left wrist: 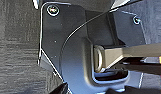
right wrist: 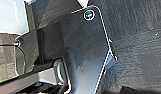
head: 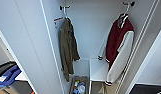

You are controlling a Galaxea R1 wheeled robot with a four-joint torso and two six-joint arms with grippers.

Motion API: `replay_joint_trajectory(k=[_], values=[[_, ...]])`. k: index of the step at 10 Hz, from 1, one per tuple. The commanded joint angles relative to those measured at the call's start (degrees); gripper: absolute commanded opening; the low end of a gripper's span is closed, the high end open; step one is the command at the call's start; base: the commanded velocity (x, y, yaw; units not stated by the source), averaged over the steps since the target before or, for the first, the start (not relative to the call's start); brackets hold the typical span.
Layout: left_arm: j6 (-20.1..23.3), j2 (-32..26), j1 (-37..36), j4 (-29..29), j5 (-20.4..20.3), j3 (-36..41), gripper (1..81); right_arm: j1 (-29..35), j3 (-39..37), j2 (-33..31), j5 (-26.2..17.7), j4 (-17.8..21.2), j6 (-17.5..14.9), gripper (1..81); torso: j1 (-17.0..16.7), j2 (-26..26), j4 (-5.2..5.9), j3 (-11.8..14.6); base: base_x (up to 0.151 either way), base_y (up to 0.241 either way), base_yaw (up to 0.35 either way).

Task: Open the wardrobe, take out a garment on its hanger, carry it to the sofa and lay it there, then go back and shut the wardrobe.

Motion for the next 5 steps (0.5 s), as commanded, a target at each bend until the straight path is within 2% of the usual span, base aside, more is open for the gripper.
replay_joint_trajectory(k=[1,3,5], values=[[0.6,1.2,-0.7,0.5,4.8,-0.5,81.1,0.3,-18.8,13.5,-6.7,-4.0,-0.5,81.1,0.0,0.0,0.00,0.0,0.000,0.000,0.000],[0.6,1.9,-0.7,0.4,4.8,-0.5,81.1,0.5,-23.6,16.9,-6.6,-5.9,-0.4,81.1,0.0,0.0,0.00,0.0,0.000,0.000,0.000],[0.6,2.2,-0.7,0.4,4.8,-0.5,81.1,0.6,-23.0,17.1,-6.6,-6.0,-0.5,81.1,0.0,0.0,0.00,0.0,0.000,0.000,0.000]])
